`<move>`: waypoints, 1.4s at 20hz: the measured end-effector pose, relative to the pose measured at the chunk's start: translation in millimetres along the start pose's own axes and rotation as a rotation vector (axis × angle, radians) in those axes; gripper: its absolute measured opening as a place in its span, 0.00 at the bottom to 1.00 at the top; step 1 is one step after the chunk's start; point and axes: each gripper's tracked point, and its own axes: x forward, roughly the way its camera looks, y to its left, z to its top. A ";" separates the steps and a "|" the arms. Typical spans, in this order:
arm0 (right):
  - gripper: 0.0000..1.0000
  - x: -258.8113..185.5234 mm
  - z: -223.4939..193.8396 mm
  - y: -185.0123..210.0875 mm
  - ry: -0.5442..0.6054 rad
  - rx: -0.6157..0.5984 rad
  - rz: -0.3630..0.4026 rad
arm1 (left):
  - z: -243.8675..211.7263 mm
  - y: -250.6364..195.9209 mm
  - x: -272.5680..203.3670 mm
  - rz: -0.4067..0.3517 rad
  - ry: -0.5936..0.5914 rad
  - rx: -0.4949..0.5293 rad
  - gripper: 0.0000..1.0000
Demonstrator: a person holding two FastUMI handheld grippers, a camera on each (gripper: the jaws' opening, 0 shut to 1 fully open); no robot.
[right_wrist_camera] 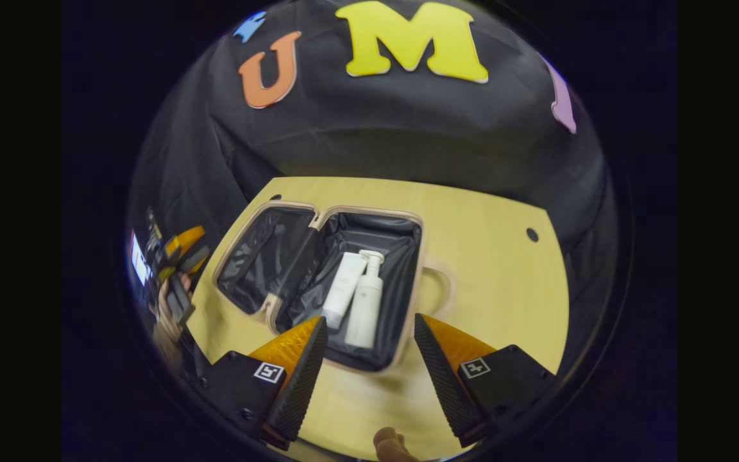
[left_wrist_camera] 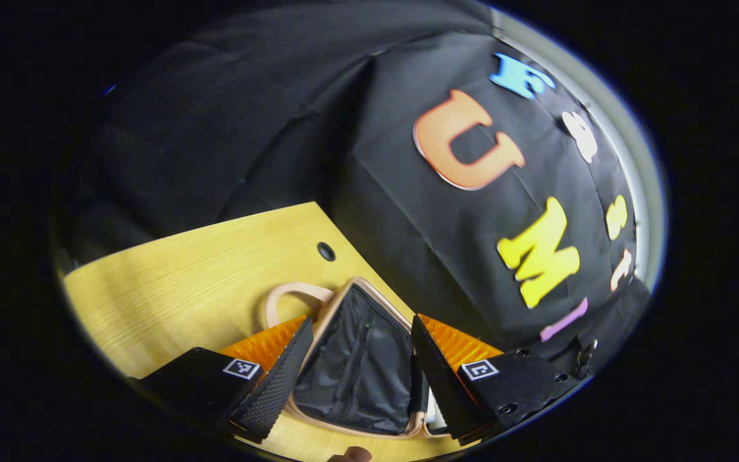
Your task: First open the suitcase, pack the skin care products into it, and then close the suitcase.
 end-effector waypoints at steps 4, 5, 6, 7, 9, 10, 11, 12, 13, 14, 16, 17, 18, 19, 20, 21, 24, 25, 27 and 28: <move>0.81 -58.2 -25.4 -32.1 -0.031 -0.033 -0.079 | -5.9 45.8 22.0 0.026 0.019 -0.243 0.98; 0.81 -68.8 -29.3 -34.4 -0.045 -0.014 -0.089 | -7.0 52.0 27.7 0.032 0.024 -0.278 0.98; 0.81 -78.9 -33.9 -35.6 -0.056 0.008 -0.099 | -10.8 56.7 33.5 0.033 0.035 -0.302 0.98; 0.81 -86.3 -39.0 -33.4 -0.069 0.030 -0.102 | -14.7 60.7 37.7 0.042 0.042 -0.319 0.98; 0.79 -98.7 -42.1 -29.6 -0.098 0.068 -0.106 | -17.8 59.6 43.3 0.034 0.049 -0.347 0.97; 0.81 -103.9 -43.6 -28.9 -0.110 0.075 -0.110 | -14.4 57.3 45.1 0.022 0.037 -0.358 0.96; 0.81 -107.0 -45.4 -32.3 -0.112 0.070 -0.125 | -16.4 56.9 50.2 0.016 0.044 -0.368 0.95; 0.81 -110.2 -48.3 -37.6 -0.110 0.061 -0.143 | -21.2 57.3 52.9 0.023 0.053 -0.372 0.94; 0.81 -112.4 -50.9 -38.9 -0.110 0.064 -0.145 | -26.9 60.5 55.7 0.037 0.067 -0.373 0.88; 0.81 -115.0 -52.5 -40.5 -0.111 0.074 -0.149 | -31.4 63.7 59.6 0.057 0.080 -0.371 0.83; 0.81 -120.4 -57.1 -48.3 -0.116 0.109 -0.157 | -38.3 69.3 59.1 0.087 0.098 -0.370 0.72; 0.81 -123.8 -58.1 -52.5 -0.120 0.122 -0.164 | -41.1 72.8 61.1 0.104 0.103 -0.376 0.43; 0.81 -128.1 -57.8 -58.5 -0.132 0.139 -0.175 | -38.9 72.3 61.2 0.106 0.098 -0.417 0.20; 0.79 -132.6 -57.3 -64.8 -0.141 0.157 -0.189 | -36.0 69.6 62.7 0.112 0.095 -0.440 0.13; 0.81 -136.4 -56.8 -70.1 -0.154 0.173 -0.200 | -37.1 69.9 63.4 0.115 0.100 -0.431 0.10; 0.81 -141.4 -55.2 -74.7 -0.169 0.187 -0.210 | -38.0 68.9 62.3 0.120 0.103 -0.402 0.07; 0.81 -155.3 -51.6 -87.4 -0.216 0.215 -0.239 | -33.8 63.0 57.5 0.173 0.088 -0.290 0.12; 0.81 -159.2 -50.3 -88.0 -0.229 0.219 -0.233 | -28.5 57.4 56.9 0.183 0.072 -0.251 0.05; 0.79 -165.1 -50.5 -92.7 -0.245 0.216 -0.234 | -16.2 40.7 51.8 0.197 0.042 -0.169 0.03; 0.81 -166.1 -49.7 -93.8 -0.251 0.211 -0.228 | -9.6 31.2 49.5 0.204 0.032 -0.121 0.04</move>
